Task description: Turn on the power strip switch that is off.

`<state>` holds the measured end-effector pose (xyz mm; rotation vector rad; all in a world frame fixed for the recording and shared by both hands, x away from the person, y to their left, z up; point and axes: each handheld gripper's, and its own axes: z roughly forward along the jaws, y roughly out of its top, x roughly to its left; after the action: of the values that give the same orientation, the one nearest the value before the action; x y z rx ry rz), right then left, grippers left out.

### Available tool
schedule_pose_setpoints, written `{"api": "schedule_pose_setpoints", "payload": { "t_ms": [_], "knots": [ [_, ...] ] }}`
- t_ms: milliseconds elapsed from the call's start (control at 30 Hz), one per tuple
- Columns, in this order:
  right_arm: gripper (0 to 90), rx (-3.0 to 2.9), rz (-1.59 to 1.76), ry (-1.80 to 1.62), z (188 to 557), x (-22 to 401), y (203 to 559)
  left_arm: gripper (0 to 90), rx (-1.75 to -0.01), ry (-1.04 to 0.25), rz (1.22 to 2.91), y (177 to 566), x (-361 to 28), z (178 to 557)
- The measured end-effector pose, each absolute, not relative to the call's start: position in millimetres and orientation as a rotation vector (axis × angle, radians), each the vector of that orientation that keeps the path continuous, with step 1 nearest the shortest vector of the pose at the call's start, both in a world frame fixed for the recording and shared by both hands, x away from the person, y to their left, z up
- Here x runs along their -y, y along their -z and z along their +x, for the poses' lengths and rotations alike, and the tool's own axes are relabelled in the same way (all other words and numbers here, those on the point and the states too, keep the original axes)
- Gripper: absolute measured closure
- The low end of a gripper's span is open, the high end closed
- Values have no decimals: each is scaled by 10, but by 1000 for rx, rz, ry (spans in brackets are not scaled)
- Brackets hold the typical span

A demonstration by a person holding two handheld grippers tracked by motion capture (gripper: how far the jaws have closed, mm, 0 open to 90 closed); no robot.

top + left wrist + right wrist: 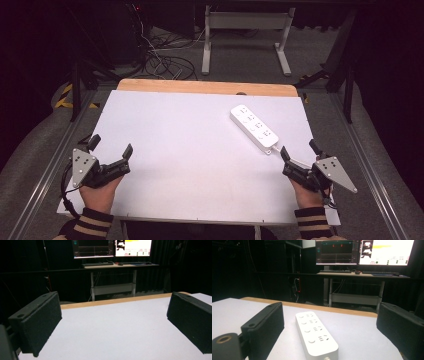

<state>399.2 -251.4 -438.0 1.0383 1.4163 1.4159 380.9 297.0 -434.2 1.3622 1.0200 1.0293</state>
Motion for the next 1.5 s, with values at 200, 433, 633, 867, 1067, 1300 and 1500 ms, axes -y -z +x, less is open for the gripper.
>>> {"api": "schedule_pose_setpoints", "payload": {
  "t_ms": [200,433,633,867,1067,1300,1500],
  "knots": [
    [80,-1409,1037,-1421,3972,2519,4375,3,-1018,-1029,1365,4339,-2961,3811],
    [81,-1404,1032,-1416,3961,2517,4374,3,-1014,-1029,1368,4338,-2960,3804],
    [81,-1405,1028,-1415,3944,2488,4358,3,-1014,-1031,1361,4331,-2974,3768],
    [81,-1404,1025,-1409,3927,2490,4353,3,-1012,-1034,1370,4332,-2960,3780],
    [81,-1412,1019,-1407,3925,2478,4360,3,-1011,-1029,1368,4332,-2959,3781],
    [81,-1415,1024,-1405,3920,2476,4363,3,-1009,-1033,1370,4330,-2958,3779],
    [81,-1420,1019,-1396,3915,2471,4369,3,-1010,-1032,1368,4327,-2960,3772]
  ]
}}
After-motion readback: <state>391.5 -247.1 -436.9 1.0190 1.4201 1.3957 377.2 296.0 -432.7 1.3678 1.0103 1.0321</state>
